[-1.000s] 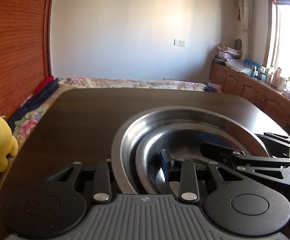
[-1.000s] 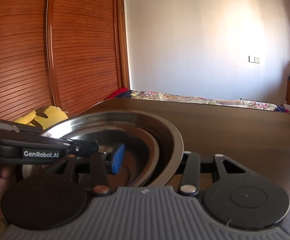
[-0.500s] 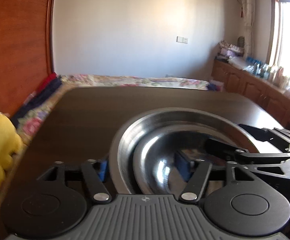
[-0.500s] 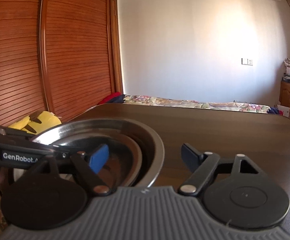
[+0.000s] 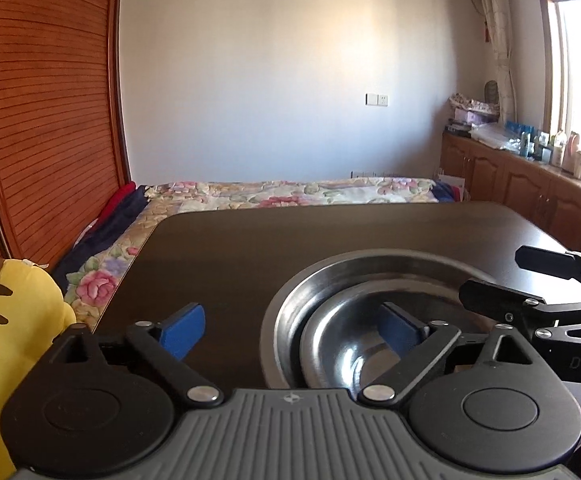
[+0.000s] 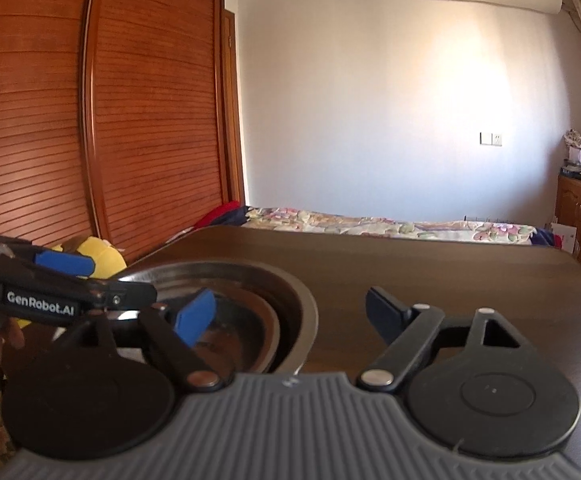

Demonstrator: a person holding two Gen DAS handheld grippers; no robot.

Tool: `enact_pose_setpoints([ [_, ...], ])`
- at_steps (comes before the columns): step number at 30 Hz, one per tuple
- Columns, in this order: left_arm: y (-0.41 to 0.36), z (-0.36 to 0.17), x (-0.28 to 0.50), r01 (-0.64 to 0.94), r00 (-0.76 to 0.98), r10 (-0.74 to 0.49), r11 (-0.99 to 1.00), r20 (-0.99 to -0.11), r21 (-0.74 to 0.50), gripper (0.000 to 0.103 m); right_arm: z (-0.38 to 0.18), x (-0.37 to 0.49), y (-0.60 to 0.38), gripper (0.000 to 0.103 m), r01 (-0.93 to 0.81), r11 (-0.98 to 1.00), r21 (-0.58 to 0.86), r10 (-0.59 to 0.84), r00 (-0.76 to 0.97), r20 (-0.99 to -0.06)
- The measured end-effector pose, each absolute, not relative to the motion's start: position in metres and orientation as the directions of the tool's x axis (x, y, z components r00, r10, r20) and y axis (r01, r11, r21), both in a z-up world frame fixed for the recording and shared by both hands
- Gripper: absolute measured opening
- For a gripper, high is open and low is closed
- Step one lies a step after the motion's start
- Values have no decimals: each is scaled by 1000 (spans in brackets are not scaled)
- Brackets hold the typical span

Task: Organize plates and bowls

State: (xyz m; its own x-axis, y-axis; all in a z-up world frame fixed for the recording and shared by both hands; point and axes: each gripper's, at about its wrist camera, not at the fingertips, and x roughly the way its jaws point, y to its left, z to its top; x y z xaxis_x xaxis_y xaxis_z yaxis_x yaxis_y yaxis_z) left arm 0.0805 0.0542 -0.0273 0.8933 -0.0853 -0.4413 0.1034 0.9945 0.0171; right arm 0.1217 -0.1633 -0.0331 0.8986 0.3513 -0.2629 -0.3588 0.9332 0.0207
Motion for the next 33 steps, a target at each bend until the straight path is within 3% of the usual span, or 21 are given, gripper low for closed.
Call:
enact_pose_setpoints([
  [6, 43, -15, 65, 111, 908, -96, 994, -408, 15, 103, -19, 107, -177, 103, -327, 945, 14, 321, 918, -233],
  [33, -24, 14, 1, 125, 940, -88, 988, -329, 92, 103, 21, 50, -233, 103, -141, 990, 19, 143, 977, -156],
])
